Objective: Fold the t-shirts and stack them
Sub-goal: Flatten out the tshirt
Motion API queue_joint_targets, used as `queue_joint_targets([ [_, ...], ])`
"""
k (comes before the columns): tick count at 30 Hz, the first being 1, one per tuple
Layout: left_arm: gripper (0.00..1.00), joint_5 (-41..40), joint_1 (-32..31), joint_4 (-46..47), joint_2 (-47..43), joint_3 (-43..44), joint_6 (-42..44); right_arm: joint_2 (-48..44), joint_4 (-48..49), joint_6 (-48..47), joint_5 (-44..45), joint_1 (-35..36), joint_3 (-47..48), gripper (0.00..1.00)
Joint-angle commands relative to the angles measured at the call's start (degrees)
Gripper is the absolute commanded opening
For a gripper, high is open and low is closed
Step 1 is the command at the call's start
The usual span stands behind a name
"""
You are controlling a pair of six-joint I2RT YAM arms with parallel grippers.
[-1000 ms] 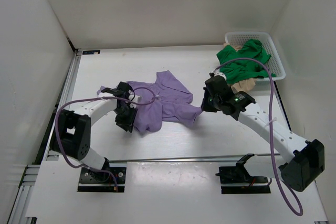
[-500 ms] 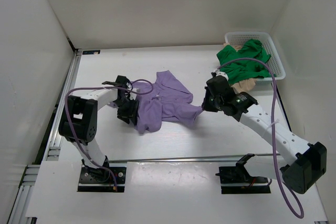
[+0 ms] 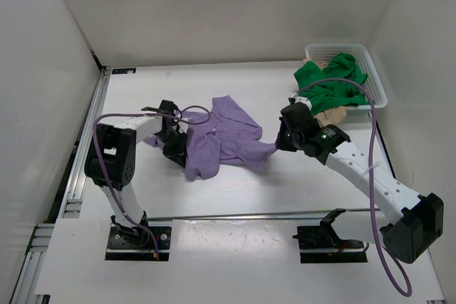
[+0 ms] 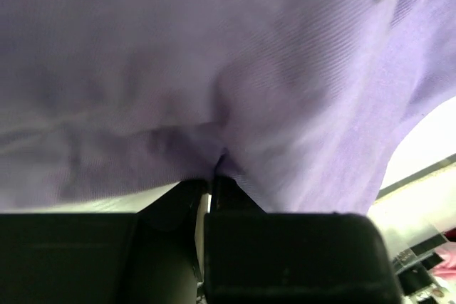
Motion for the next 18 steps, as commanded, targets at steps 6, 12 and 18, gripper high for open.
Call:
queue_joint_targets([
  [6,0.1,-5.01,17.19,-12.32,-2.84,25.73,0.43,2.2,-0.72,-8.31,0.55,-10.32,13.94,0.0],
  [12,0.1,-4.3,26.61,-35.02,7.99,71.59,0.43,8.18,-0.72,-12.98,-6.65,-21.05,38.8,0.0],
  [18,0.14,-7.12,24.07,-26.86,-10.87,41.27,0.43,3.72,1.92,-11.06,-13.18,-19.83,32.19,0.0],
])
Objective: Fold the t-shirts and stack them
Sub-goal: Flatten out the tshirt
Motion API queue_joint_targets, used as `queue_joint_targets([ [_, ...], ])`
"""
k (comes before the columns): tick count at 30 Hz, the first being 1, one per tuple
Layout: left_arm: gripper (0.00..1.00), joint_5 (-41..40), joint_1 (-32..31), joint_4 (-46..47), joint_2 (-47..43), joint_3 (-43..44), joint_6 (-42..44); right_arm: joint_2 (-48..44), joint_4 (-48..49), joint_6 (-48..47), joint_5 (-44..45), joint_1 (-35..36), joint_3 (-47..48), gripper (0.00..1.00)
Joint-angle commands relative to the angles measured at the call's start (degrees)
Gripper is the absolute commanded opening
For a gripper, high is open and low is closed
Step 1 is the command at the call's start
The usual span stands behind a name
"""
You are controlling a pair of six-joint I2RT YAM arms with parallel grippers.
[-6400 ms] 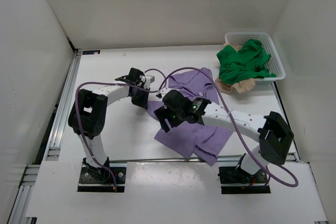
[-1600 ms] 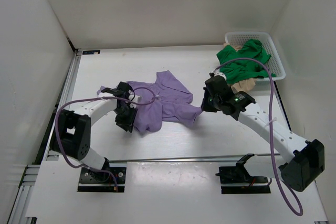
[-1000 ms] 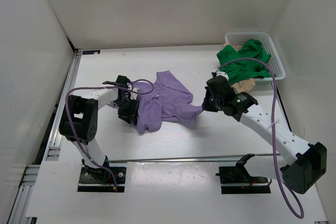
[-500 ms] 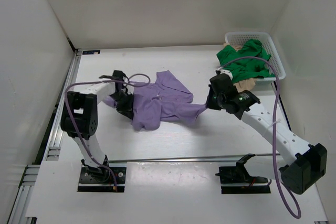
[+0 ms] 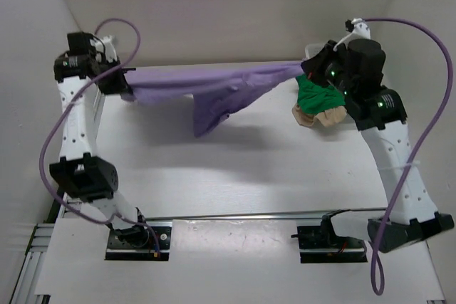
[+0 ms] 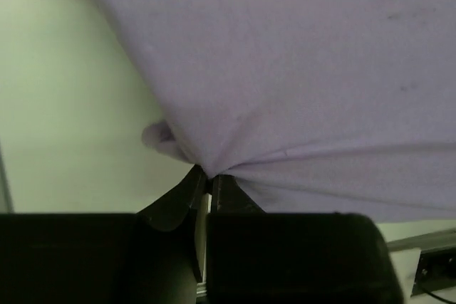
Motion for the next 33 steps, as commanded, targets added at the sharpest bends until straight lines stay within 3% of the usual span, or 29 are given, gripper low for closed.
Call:
queue_joint_targets([
  [1,0.16,-6.1,-1.59,-1.55,-7.43,-21.03,0.84,-4.76,-1.6,-1.02,-0.52,1.19,-11.8,0.0],
  [3,0.28,-7.51,-2.3,-1.0,-10.07,-30.06,0.84,-7.59,-0.98,2.57,0.19,2.69,-20.18,0.0],
  [4,0.45,-7.52,-3.0,-1.0,-11.56,-37.76,0.84,-10.47,-0.11,4.07,-0.34,3.92,-28.75,0.0],
  [7,0.64,-10.85,-3.01,-0.04,-12.37,-49.21,0.84,-14.62,2.35,10.22,-1.56,7.7,-43.27,0.0],
  [10,0.66,-11.56,-1.43,3.74,-12.9,-52.51,0.84,-15.16,3.67,14.45,-1.4,11.39,-50.87,0.0],
  [12,0.72,-12.17,-0.63,5.67,-12.9,-52.51,0.84,-15.16,3.67,15.59,0.0,13.15,-51.69,0.0],
  [15,0.72,-11.66,-0.63,6.39,-8.43,-51.28,0.84,-15.16,3.67,14.81,2.02,13.69,-51.08,0.0],
  [19,0.6,-15.32,-2.38,8.48,-3.85,-53.12,0.84,-14.1,2.01,12.78,3.88,13.69,-48.35,0.0],
  [24,0.53,-17.19,0.5,14.64,-3.84,-56.12,0.84,-14.1,2.0,12.78,3.88,13.69,-47.82,0.0],
  [28,0.5,-11.59,4.11,15.44,-2.97,-54.72,0.84,-14.1,2.0,12.78,4.4,13.69,-48.35,0.0],
  [29,0.53,-6.25,4.11,14.74,-2.44,-54.71,0.84,-14.1,2.0,12.78,4.4,13.69,-48.35,0.0],
  [33,0.61,0.64,4.03,13.51,1.24,-54.01,0.84,-14.1,2.0,13.31,5.02,13.69,-49.48,0.0],
])
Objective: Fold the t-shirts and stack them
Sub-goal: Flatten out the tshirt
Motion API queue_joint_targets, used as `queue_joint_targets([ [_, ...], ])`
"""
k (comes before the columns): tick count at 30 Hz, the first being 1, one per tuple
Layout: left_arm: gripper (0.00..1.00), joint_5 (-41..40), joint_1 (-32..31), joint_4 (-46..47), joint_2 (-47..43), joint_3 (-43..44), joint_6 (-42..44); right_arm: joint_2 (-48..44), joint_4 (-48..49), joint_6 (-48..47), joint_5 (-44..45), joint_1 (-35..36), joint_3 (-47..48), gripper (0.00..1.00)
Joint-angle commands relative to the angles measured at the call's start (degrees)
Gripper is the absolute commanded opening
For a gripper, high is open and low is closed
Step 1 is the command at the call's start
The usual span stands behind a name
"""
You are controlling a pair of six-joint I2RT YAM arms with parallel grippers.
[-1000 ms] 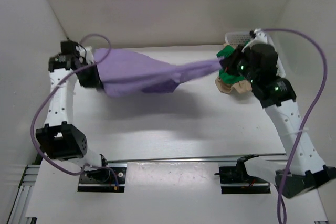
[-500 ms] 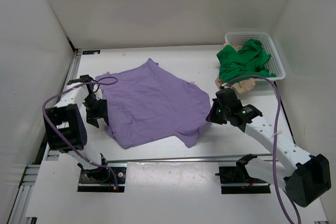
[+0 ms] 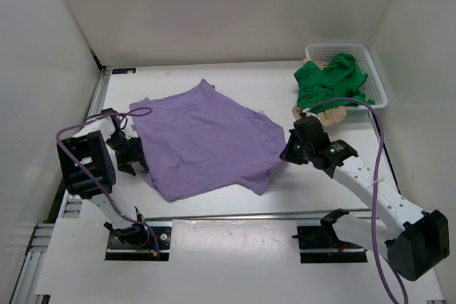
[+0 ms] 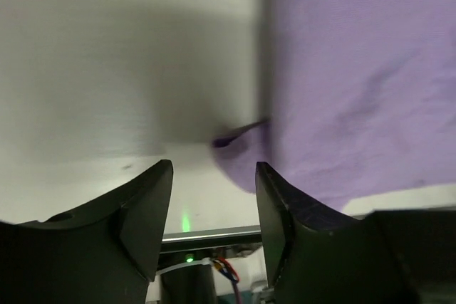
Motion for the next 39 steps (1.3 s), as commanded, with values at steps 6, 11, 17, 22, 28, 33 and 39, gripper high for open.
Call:
queue_joint_targets([
  [6,0.57,6.54,-3.83,0.95,3.45,0.81,0.05,-1.15,0.61,0.68,1.5,0.18,-0.73,0.0],
  [11,0.2,3.6,-2.61,2.98,6.17,-1.74,0.05,-1.67,0.08,0.68,1.5,0.18,-1.87,0.0],
  [17,0.32,8.08,0.64,1.05,2.15,-1.74,0.05,-1.06,-5.19,2.35,2.91,0.18,-3.89,0.0],
  [22,0.6,8.08,1.44,0.52,-2.87,-2.8,0.05,-1.06,-5.73,4.36,1.59,0.18,-8.37,0.0],
  [28,0.58,4.4,1.44,1.93,-2.36,-3.41,0.05,-1.59,-4.67,4.9,0.97,0.18,-8.47,0.0],
  [33,0.53,3.17,1.44,4.82,3.43,-3.94,0.05,-2.11,-4.67,4.9,1.5,0.18,-7.94,0.0],
  [39,0.43,3.6,-2.24,4.92,7.05,-1.57,0.05,-2.11,-4.67,4.37,1.5,0.18,-8.56,0.0],
])
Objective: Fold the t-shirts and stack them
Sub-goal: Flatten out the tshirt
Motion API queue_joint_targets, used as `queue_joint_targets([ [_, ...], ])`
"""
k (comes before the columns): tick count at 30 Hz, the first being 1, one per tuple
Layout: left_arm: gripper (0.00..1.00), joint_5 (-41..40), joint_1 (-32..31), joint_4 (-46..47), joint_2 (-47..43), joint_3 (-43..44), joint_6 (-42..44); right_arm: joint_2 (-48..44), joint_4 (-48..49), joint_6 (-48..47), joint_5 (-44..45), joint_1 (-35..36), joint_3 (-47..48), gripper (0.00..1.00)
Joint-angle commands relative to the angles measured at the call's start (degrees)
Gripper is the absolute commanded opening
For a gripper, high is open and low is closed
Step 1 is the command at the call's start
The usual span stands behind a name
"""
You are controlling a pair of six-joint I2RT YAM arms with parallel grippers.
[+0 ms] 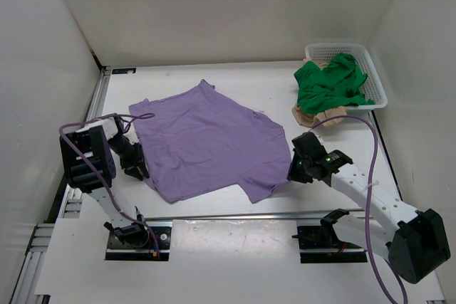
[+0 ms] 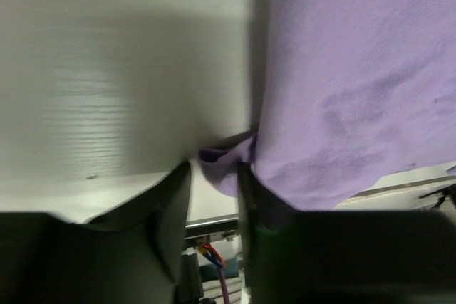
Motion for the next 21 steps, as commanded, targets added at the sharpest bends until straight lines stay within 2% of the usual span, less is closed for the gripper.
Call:
queue_joint_targets([
  [1,0.38,-1.79,-2.95,5.7,2.51,-1.71,0.93,-0.93,0.14,0.26,0.39,0.18,0.45,0.0],
  [3,0.11,-1.8,-3.57,5.7,2.51,-1.73,0.93,-0.93,0.14,0.26,0.39,0.18,-0.25,0.0],
  [4,0.11,-2.41,-3.57,5.7,2.51,-1.73,0.93,-0.93,0.14,0.26,0.39,0.18,-1.3,0.0],
  [5,0.11,-2.42,-3.57,5.7,2.51,-1.73,0.93,-0.15,0.14,0.26,0.39,0.18,-1.92,0.1],
  [6,0.11,-4.33,-3.57,4.92,1.72,-1.2,0.93,0.55,-0.99,0.79,-0.22,0.18,-1.93,0.24],
  [9,0.11,-8.03,0.19,3.78,-3.01,-1.2,0.93,4.16,-4.76,1.4,-2.6,-0.44,-3.15,0.82],
  [11,0.11,-9.88,1.78,2.99,-8.53,-1.2,0.93,4.69,-5.4,2.63,-3.13,-0.44,-3.16,0.87],
  [14,0.11,-10.07,1.27,0.96,-15.57,-3.91,0.93,0.31,-4.18,5.27,-3.74,-0.44,-3.16,0.87],
  [17,0.11,-10.07,1.26,0.34,-19.01,-6.46,0.93,-2.25,-0.13,5.98,-3.05,-0.44,-2.55,0.87],
  [21,0.11,-11.29,1.26,1.39,-19.55,-9.1,0.93,5.36,1.1,5.98,-5.05,-1.75,-2.01,0.8],
])
